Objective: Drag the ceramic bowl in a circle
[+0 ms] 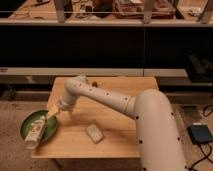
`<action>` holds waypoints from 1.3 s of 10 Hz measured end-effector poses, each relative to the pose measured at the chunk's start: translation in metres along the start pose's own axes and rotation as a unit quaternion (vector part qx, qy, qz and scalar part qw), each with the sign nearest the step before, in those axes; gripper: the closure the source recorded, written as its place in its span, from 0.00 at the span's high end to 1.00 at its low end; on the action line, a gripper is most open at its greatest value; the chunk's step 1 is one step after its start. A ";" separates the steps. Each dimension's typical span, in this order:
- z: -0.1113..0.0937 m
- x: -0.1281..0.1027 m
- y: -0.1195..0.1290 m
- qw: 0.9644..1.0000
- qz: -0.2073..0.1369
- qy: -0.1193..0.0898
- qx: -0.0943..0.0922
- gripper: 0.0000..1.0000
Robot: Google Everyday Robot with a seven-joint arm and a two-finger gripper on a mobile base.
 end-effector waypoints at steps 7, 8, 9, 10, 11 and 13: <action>0.024 0.022 -0.003 1.000 -0.001 -0.011 0.006 0.49; 0.025 0.023 -0.005 1.000 -0.003 -0.013 0.007 0.41; 0.026 0.023 -0.007 1.000 -0.006 -0.016 0.006 0.31; 0.026 0.022 -0.007 1.000 -0.008 -0.019 0.003 0.19; 0.026 0.022 -0.006 1.000 -0.008 -0.021 0.002 0.11; 0.022 0.026 -0.001 1.000 -0.005 -0.018 -0.003 0.00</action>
